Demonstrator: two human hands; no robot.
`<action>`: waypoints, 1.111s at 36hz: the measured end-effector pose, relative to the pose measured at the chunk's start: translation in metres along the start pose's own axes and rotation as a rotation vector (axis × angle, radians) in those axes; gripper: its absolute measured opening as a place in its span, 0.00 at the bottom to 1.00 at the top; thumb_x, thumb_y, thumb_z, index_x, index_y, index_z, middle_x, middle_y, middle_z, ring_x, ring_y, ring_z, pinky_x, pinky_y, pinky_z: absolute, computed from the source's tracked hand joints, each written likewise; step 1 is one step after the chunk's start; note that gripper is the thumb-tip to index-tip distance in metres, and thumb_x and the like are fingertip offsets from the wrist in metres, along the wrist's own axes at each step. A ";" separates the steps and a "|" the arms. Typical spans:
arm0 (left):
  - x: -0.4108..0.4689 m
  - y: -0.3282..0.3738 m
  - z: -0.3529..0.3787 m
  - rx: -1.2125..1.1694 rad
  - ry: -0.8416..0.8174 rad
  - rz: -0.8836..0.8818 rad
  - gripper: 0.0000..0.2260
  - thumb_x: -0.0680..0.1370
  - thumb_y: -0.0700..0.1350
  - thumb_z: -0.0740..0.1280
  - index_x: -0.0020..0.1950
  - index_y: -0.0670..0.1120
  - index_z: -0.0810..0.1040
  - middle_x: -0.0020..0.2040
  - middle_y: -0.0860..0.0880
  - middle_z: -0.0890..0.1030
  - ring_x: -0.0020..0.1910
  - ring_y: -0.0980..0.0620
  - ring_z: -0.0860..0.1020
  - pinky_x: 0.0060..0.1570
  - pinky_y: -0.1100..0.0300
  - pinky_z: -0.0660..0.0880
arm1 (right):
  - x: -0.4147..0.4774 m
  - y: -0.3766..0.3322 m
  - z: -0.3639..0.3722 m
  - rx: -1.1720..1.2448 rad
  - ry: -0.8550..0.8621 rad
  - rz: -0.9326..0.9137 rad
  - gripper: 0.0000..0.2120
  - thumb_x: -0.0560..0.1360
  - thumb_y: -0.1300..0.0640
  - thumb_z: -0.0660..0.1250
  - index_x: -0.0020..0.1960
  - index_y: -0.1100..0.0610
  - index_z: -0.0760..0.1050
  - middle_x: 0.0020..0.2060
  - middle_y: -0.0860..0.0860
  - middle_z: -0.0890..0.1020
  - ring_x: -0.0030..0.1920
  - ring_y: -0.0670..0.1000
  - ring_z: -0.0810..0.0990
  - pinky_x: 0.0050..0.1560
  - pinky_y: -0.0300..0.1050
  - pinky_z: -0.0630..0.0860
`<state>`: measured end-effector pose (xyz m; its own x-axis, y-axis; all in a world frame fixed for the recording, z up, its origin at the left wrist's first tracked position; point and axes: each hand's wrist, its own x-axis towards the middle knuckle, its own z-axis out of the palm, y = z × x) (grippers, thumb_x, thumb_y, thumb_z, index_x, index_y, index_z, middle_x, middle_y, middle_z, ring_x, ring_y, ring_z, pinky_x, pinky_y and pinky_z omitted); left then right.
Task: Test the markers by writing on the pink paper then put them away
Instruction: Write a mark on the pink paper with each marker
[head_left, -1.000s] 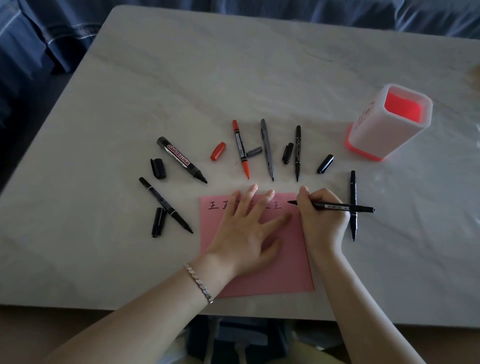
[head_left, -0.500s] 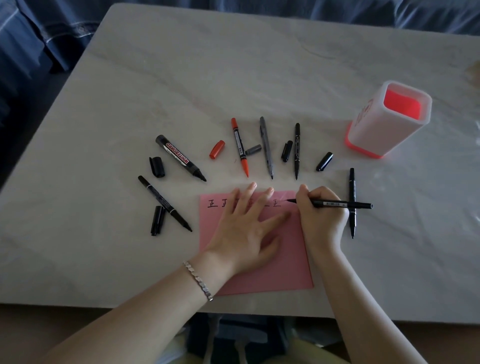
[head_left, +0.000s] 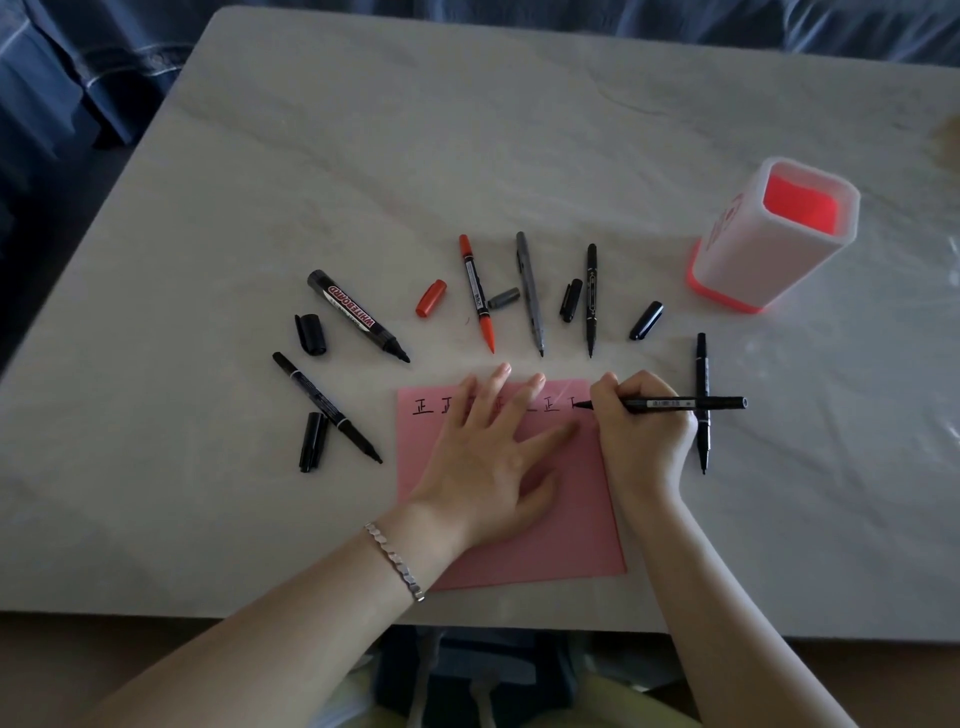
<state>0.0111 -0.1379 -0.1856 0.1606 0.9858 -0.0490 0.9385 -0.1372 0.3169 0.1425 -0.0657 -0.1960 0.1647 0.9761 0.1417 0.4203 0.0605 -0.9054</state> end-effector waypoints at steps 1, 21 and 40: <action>0.000 0.000 0.000 0.002 -0.009 0.001 0.23 0.73 0.58 0.51 0.68 0.60 0.66 0.74 0.45 0.61 0.74 0.39 0.51 0.70 0.45 0.40 | 0.000 0.000 0.000 -0.006 0.005 -0.004 0.16 0.70 0.61 0.68 0.26 0.61 0.68 0.20 0.49 0.68 0.26 0.47 0.67 0.29 0.37 0.63; 0.000 0.000 0.001 -0.008 0.014 0.002 0.23 0.73 0.58 0.52 0.68 0.60 0.66 0.74 0.45 0.61 0.74 0.39 0.51 0.70 0.43 0.42 | -0.001 -0.001 -0.001 -0.019 -0.035 0.020 0.15 0.69 0.62 0.68 0.26 0.62 0.67 0.20 0.48 0.67 0.24 0.45 0.65 0.29 0.38 0.62; 0.001 -0.002 0.002 0.011 0.003 0.012 0.23 0.73 0.58 0.52 0.67 0.59 0.69 0.74 0.45 0.62 0.73 0.38 0.53 0.70 0.43 0.44 | -0.001 -0.004 -0.003 -0.009 0.085 0.048 0.16 0.67 0.60 0.65 0.24 0.57 0.63 0.17 0.46 0.66 0.24 0.46 0.64 0.28 0.38 0.62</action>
<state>0.0104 -0.1368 -0.1879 0.1715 0.9843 -0.0426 0.9396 -0.1504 0.3074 0.1437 -0.0671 -0.1912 0.2593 0.9567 0.1322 0.4183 0.0121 -0.9082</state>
